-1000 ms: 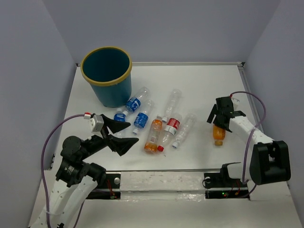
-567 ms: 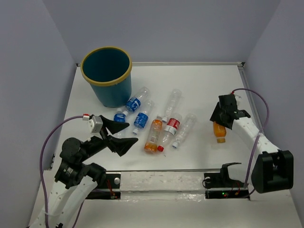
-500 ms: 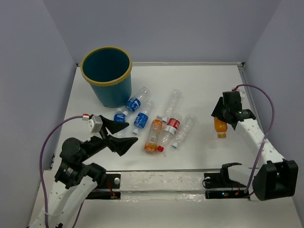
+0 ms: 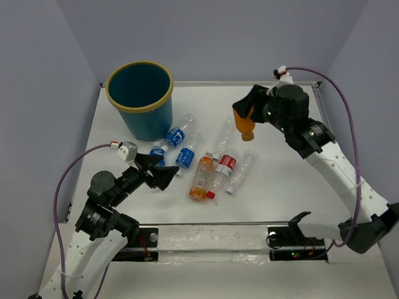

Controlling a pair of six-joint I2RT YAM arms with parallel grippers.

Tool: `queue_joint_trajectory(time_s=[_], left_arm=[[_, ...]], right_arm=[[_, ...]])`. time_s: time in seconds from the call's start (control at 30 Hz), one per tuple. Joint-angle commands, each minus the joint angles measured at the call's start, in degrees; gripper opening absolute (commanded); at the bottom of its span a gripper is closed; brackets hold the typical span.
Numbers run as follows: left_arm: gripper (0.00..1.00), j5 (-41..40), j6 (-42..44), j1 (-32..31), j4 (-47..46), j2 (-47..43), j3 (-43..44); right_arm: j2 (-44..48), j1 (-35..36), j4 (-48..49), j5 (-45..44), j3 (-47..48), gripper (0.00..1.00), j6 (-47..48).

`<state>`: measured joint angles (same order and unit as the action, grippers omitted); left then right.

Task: Put the plastic bottles in the bin

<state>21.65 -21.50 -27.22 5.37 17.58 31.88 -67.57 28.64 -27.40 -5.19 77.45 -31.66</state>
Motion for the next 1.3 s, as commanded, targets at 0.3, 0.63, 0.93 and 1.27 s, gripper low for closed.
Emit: queue_joint_trajectory(time_s=[0.3,0.63,0.93,1.27], left_arm=[[0.99,-33.7,-10.6,1.1,15.2,7.4,7.6],[0.99,-33.3,-16.2,1.2,10.8,15.9,2.1],[0.99,-36.1,-17.1,1.2,5.8,23.6,0.6],[0.99,-36.5,-16.3,1.1,3.1,31.6,0.8]], right_arm=[[-41.9,11.3,29.6,11.9,50.9,0.42,3.7],[-66.0,12.9,45.8,14.2,71.5,0.41,0.4],[-66.6,14.1,45.7,16.2,67.4,0.96,5.0],[-37.3,14.1,47.9,14.8,28.2,0.97,12.3]])
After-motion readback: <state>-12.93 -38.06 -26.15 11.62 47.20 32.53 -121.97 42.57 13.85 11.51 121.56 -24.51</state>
